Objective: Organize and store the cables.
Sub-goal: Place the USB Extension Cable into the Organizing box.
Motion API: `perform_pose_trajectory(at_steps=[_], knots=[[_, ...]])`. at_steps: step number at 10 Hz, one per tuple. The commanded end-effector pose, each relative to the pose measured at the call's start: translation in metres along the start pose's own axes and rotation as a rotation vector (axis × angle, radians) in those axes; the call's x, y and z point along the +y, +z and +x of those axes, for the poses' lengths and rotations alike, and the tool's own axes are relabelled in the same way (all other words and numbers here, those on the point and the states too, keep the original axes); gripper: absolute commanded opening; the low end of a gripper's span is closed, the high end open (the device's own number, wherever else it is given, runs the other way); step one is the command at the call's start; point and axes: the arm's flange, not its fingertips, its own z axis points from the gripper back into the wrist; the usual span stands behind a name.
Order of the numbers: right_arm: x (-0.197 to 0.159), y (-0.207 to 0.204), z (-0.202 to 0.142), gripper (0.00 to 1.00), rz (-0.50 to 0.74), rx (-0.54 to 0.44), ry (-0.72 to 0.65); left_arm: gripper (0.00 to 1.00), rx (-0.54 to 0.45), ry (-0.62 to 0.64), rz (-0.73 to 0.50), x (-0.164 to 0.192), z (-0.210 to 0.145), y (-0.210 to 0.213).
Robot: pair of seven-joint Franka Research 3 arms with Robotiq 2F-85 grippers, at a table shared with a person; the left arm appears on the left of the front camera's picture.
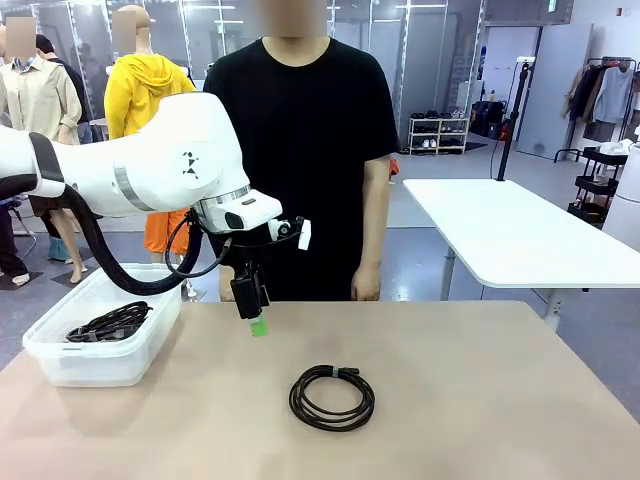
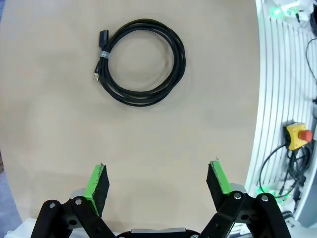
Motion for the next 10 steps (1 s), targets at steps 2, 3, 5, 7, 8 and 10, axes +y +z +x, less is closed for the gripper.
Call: perform_pose_trajectory(at_steps=[2,3,5,7,8,10], knots=[[0.007,0.002,0.001,1.0,0.001,0.004,0.013,1.0,-0.001,-0.005,-0.001,-0.006,-0.004,0.002],[0.007,0.002,0.001,1.0,0.001,0.004,0.013,1.0,0.0,-0.001,0.001,-0.001,0.001,0.001],[0.007,0.002,0.001,1.0,0.001,0.004,0.013,1.0,0.103,-0.008,0.038,0.011,0.049,-0.035],[0.007,0.002,0.001,1.0,0.001,0.004,0.013,1.0,0.121,-0.06,0.112,0.014,0.086,-0.051],[0.007,0.002,0.001,1.0,0.001,0.004,0.013,1.0,0.16,-0.034,0.105,0.021,0.096,-0.063],[0.007,0.002,0.001,1.0,0.001,0.004,0.013,1.0,0.205,-0.028,0.081,0.038,0.111,-0.083]])
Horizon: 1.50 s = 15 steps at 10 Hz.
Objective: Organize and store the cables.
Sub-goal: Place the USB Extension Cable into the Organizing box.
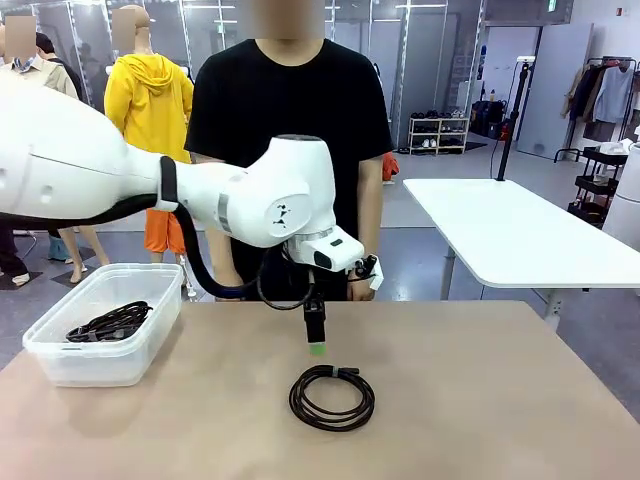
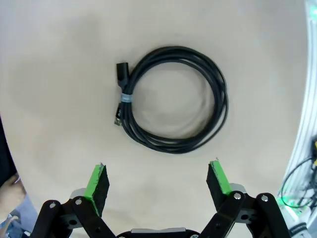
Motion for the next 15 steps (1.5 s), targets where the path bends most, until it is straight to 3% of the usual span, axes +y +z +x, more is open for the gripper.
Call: perform_pose_trajectory(at_steps=[1,5,10,12,13,15], knots=[[0.005,0.0,0.0,1.0,0.002,-0.001,0.017,1.0,0.043,0.02,-0.032,0.022,0.015,-0.007],[0.005,0.0,0.0,1.0,0.002,-0.001,0.017,1.0,-0.032,-0.013,-0.062,0.04,0.031,-0.062],[0.005,0.0,0.0,1.0,0.002,-0.001,0.017,0.97,0.004,-0.025,-0.112,0.051,0.043,-0.111],[0.005,0.0,0.0,1.0,0.002,-0.001,0.017,0.77,0.06,-0.025,-0.097,0.056,0.04,-0.121],[0.005,0.0,0.0,1.0,0.002,-0.001,0.017,0.38,0.079,-0.02,-0.092,0.057,0.039,-0.122],[0.005,0.0,0.0,1.0,0.002,-0.001,0.017,0.0,0.1,-0.03,-0.09,0.056,0.038,-0.12]])
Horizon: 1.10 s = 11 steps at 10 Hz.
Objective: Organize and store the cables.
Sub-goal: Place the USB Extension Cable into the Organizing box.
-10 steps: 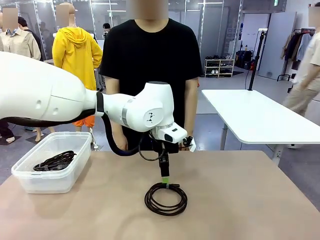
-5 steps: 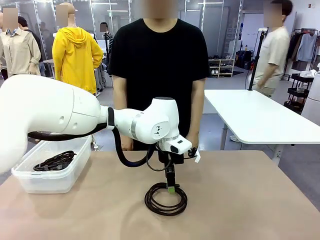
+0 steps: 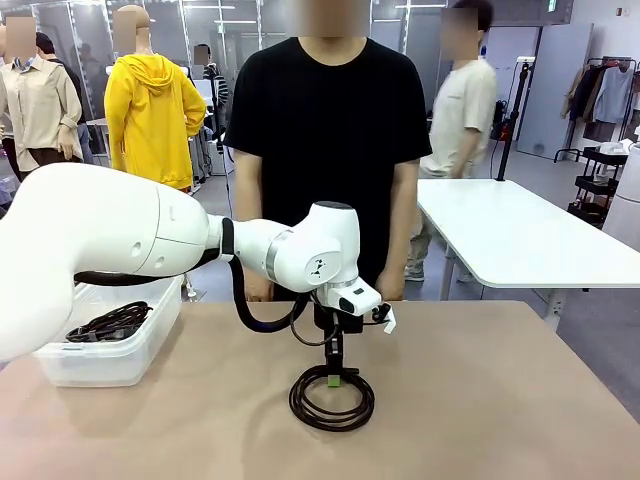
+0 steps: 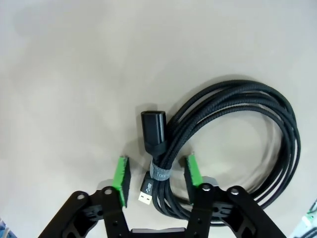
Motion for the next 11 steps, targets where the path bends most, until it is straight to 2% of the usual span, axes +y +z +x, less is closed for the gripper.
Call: perform_pose_trajectory(at_steps=[1,4,5,6,9,11], knots=[[0.005,0.0,0.0,1.0,0.001,0.0,0.017,0.0,0.038,0.001,0.0,0.001,0.004,0.003],[0.005,0.0,0.0,1.0,0.001,0.0,0.017,0.0,0.022,0.005,0.004,-0.003,0.002,0.007],[0.005,0.0,0.0,1.0,0.001,0.0,0.017,0.0,0.032,0.07,0.005,-0.002,-0.001,0.013],[0.005,0.0,0.0,1.0,0.001,0.0,0.017,0.0,0.015,0.076,0.022,-0.003,-0.006,0.024],[0.005,0.0,0.0,1.0,0.001,0.0,0.017,0.0,-0.085,0.072,0.1,-0.017,-0.026,0.103],[0.005,0.0,0.0,1.0,0.001,0.0,0.017,0.0,-0.071,0.04,0.163,-0.031,-0.039,0.148]])
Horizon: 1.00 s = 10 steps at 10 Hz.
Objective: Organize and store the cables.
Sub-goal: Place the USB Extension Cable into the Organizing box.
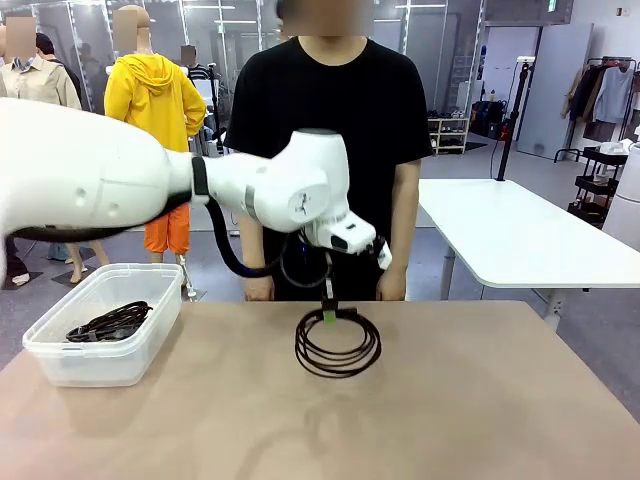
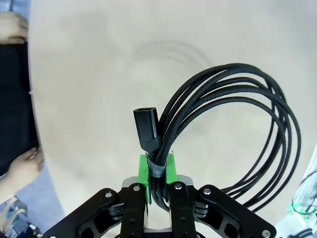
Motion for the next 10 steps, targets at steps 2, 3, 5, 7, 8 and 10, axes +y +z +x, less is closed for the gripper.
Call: perform_pose_trajectory(at_steps=[2,3,5,7,8,10], knots=[[0.004,0.0,0.0,1.0,0.001,0.0,0.017,0.0,0.008,-0.012,0.02,-0.02,-0.021,0.024],[0.004,0.0,0.0,1.0,0.001,0.0,0.017,0.0,0.021,-0.045,-0.016,-0.02,-0.019,0.028],[0.004,0.0,0.0,1.0,0.001,0.0,0.017,0.0,0.002,-0.003,0.037,-0.011,-0.009,0.033],[0.004,0.0,0.0,1.0,0.001,0.0,0.017,0.0,0.002,-0.003,0.037,-0.011,-0.009,0.033],[0.004,0.0,0.0,1.0,0.001,0.0,0.017,0.0,0.002,-0.003,0.037,-0.011,-0.009,0.033],[0.004,0.0,0.0,1.0,0.001,0.0,0.017,0.15,-0.024,-0.049,0.02,-0.004,-0.022,0.045]])
